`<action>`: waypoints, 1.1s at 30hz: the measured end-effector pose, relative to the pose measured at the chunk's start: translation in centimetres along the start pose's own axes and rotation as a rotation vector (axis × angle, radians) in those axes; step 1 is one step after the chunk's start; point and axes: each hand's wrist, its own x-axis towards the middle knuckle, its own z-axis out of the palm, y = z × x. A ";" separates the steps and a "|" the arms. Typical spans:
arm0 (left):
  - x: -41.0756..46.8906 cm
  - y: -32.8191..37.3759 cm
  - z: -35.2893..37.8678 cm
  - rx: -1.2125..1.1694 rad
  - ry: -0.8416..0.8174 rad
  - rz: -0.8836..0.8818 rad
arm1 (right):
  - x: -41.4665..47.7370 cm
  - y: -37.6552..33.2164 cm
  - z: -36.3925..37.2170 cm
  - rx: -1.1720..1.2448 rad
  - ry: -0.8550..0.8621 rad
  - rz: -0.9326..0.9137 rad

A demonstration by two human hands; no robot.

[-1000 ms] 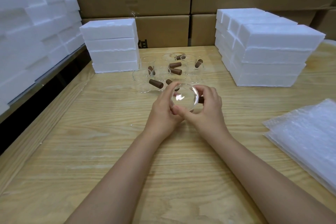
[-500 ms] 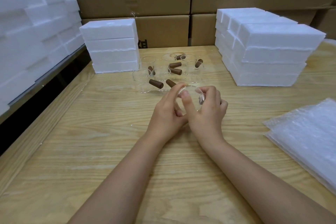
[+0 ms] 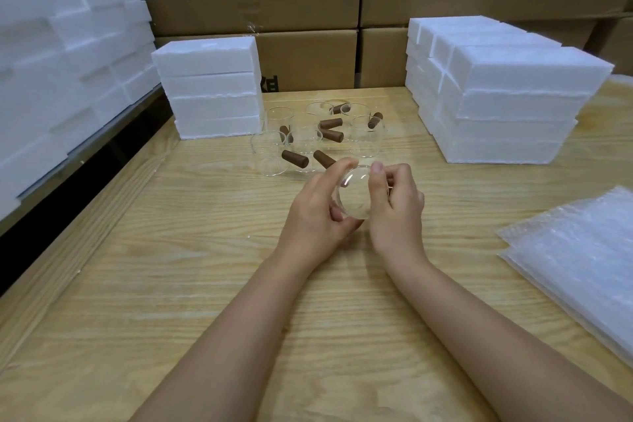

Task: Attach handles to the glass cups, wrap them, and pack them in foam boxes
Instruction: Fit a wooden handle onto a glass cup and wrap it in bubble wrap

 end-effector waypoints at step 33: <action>0.4 -0.1 -0.8 -0.244 0.110 -0.126 | 1.2 1.2 -1.3 0.123 0.069 -0.172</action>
